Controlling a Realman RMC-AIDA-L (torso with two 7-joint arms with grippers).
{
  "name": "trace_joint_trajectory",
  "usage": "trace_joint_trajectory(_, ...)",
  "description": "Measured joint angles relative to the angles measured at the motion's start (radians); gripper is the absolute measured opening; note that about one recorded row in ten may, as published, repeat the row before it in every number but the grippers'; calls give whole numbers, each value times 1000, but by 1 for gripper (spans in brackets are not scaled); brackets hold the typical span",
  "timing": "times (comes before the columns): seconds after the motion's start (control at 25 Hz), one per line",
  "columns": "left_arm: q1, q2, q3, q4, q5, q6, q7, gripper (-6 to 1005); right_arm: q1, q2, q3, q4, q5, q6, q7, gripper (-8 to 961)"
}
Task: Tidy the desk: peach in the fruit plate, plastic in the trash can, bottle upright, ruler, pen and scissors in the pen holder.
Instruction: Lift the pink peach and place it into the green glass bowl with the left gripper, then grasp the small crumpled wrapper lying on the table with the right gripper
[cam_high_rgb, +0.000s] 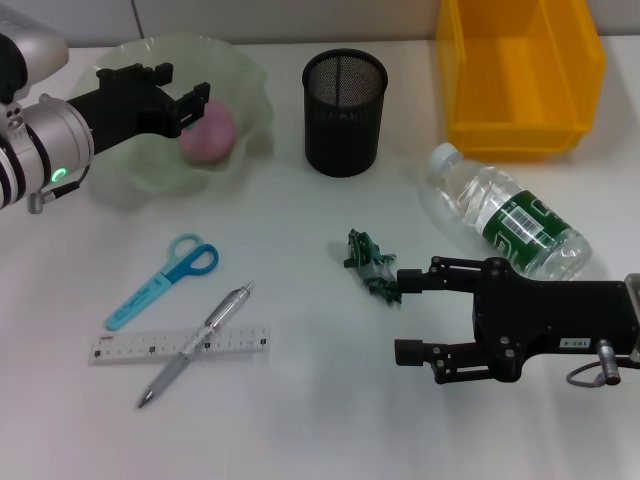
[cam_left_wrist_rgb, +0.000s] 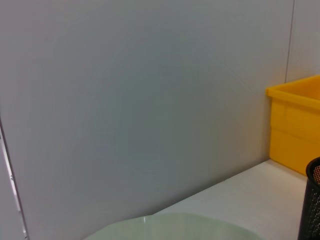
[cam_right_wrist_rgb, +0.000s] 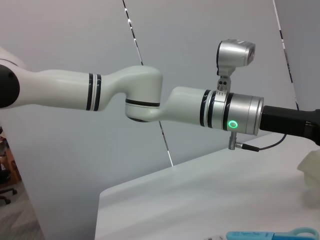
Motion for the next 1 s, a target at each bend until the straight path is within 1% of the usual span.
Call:
trace_joint_trajectory(0.08,5,0,0,7,-1,24,-1,411,-2,0,0,0,0,0,0,801)
trace_joint_trajectory(0.16,10,1,-3,12,-3,91,-1,505,-5,0,0,0,0,-2,-1,801)
trace_joint_trajectory(0.24,15,8,-11,19,-2,214,-1,522,-9,0,0,3,0,-7,-10,802)
trace_joint_trajectory(0.28,17,9,-13,22,0,253,-1,530,-11,0,0,6,0,-10,-13,802)
trace_joint_trajectory(0.44,64,27,-25,97,5,605,10,529,-22,-2,5,13,1,-12,-14,802)
trace_joint_trajectory(0.52,84,37,-27,127,5,737,11,528,-31,-3,12,14,7,-12,-14,802)
trace_joint_trajectory(0.56,84,37,-27,127,5,737,11,528,-33,-2,13,14,10,-12,-14,802)
trace_joint_trajectory(0.6,92,45,-27,129,5,826,11,528,-35,-3,13,14,11,-12,-15,802)
trace_joint_trajectory(0.68,107,56,-28,116,6,884,12,527,-38,-3,13,14,12,-12,-15,802)
trace_joint_trajectory(0.8,131,64,-43,95,9,895,12,526,-40,-3,14,19,12,-12,-16,802)
trace_joint_trajectory(0.92,141,68,-58,81,20,916,11,525,-40,-3,14,22,12,-12,-16,802)
trace_joint_trajectory(0.96,142,70,-66,70,63,951,6,525,-41,-3,14,22,12,-12,-16,802)
trace_joint_trajectory(1.0,141,70,-67,68,73,956,5,525,-41,-3,14,22,12,-12,-16,802)
